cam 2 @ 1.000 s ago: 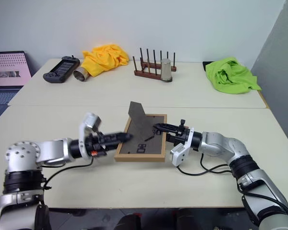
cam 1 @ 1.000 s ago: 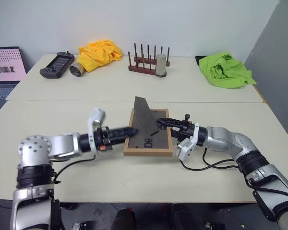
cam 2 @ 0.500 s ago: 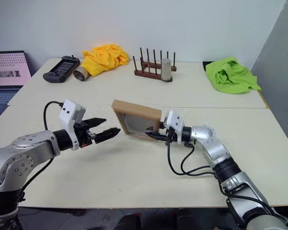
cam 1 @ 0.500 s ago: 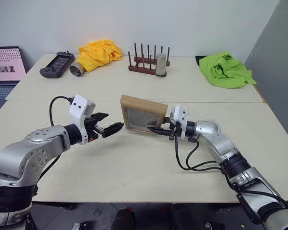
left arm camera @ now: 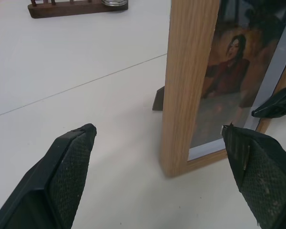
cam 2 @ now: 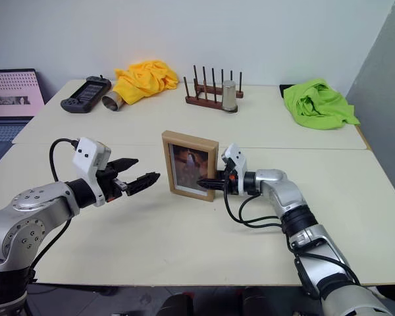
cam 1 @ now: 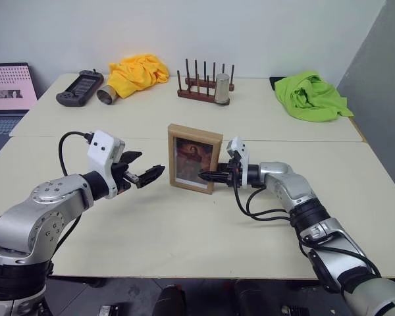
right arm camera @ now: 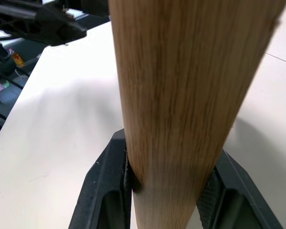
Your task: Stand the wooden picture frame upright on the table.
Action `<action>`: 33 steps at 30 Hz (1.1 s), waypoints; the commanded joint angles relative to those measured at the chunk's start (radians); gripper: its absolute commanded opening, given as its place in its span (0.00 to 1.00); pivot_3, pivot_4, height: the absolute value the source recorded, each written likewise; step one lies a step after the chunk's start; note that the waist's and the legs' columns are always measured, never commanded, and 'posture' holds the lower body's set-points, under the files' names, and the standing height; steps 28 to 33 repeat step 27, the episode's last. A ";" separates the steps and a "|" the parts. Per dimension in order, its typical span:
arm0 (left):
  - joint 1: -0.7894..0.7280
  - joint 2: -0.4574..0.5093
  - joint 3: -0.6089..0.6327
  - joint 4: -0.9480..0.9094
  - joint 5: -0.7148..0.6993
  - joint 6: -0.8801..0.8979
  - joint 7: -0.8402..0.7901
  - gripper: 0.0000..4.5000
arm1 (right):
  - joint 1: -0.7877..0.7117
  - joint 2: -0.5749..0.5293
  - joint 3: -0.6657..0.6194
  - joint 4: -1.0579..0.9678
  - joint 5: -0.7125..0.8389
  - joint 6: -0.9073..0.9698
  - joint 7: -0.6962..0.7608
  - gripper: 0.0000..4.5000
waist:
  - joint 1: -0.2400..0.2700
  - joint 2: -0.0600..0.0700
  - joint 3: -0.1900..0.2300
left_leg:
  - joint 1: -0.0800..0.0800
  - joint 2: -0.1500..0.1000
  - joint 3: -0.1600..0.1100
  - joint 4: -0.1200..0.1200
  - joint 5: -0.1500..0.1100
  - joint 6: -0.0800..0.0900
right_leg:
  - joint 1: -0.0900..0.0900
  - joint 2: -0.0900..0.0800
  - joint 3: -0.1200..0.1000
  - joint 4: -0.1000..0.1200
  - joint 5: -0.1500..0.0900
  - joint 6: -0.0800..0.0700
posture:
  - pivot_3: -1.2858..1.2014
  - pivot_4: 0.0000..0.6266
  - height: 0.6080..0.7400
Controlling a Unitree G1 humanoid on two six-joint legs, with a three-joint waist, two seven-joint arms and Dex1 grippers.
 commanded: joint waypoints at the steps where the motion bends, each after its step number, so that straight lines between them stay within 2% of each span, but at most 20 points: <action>1: -0.011 -0.001 0.021 -0.020 0.014 -0.005 -0.010 1.00 | -0.018 0.033 -0.050 0.005 -0.001 0.049 -0.044 0.30 | -0.002 0.000 0.000 | 0.000 0.000 0.000 0.000 0.000 0.000 | 0.000 0.000 0.000 0.000 0.000 0.000 | 0.52 0.24 1.00; 2: -0.018 -0.002 0.019 -0.014 0.016 -0.004 -0.012 1.00 | -0.017 0.039 -0.059 0.000 0.003 0.075 -0.049 0.30 | -0.003 0.000 0.000 | 0.000 0.000 0.000 0.000 0.000 0.000 | 0.000 0.000 0.000 0.000 0.000 0.000 | 0.52 0.24 1.00; 3: -0.025 -0.002 0.015 -0.009 0.019 -0.006 -0.017 1.00 | -0.009 0.040 -0.062 -0.012 0.003 0.098 -0.054 0.45 | -0.003 0.000 0.000 | 0.000 0.000 0.000 0.000 0.000 0.000 | 0.000 0.000 0.000 0.000 0.000 0.000 | 0.52 0.24 1.00; 14: -0.077 -0.020 -0.020 0.065 0.071 -0.033 -0.075 1.00 | 0.100 -0.025 -0.082 -0.173 -0.021 0.157 -0.073 0.99 | -0.001 0.000 0.000 | 0.000 0.000 0.000 0.000 0.000 0.000 | 0.000 0.000 0.000 0.000 0.000 0.000 | 0.52 0.24 1.00; 19: -0.092 -0.029 -0.012 0.122 0.074 -0.025 -0.104 1.00 | 0.268 -0.183 -0.120 -0.444 -0.054 0.145 -0.093 0.99 | 0.009 0.000 0.000 | -0.002 -0.001 -0.001 0.000 0.000 0.000 | 0.000 0.000 0.000 -0.001 0.000 0.000 | 0.52 0.24 1.00; 23: -0.105 -0.035 0.001 0.173 0.062 -0.029 -0.139 1.00 | 0.375 -0.258 -0.187 -0.647 0.009 0.230 -0.129 0.99 | 0.005 0.000 0.000 | -0.002 -0.001 0.000 0.000 0.000 0.000 | 0.000 0.000 0.000 -0.002 0.000 0.000 | 0.52 0.24 1.00; 27: -0.112 -0.024 -0.013 0.203 0.074 -0.040 -0.188 1.00 | 0.432 -0.262 -0.239 -0.835 0.066 0.336 -0.211 0.99 | -0.004 0.000 0.000 | 0.000 0.001 -0.001 -0.001 0.000 0.000 | 0.000 0.002 0.000 -0.001 0.000 0.000 | 0.52 0.24 1.00; 33: -0.112 -0.024 -0.013 0.203 0.074 -0.040 -0.188 1.00 | 0.432 -0.262 -0.239 -0.835 0.066 0.336 -0.211 0.99 | -0.004 0.000 0.000 | 0.000 0.001 -0.001 -0.001 0.000 0.000 | 0.000 0.002 0.000 -0.001 0.000 0.000 | 0.52 0.24 1.00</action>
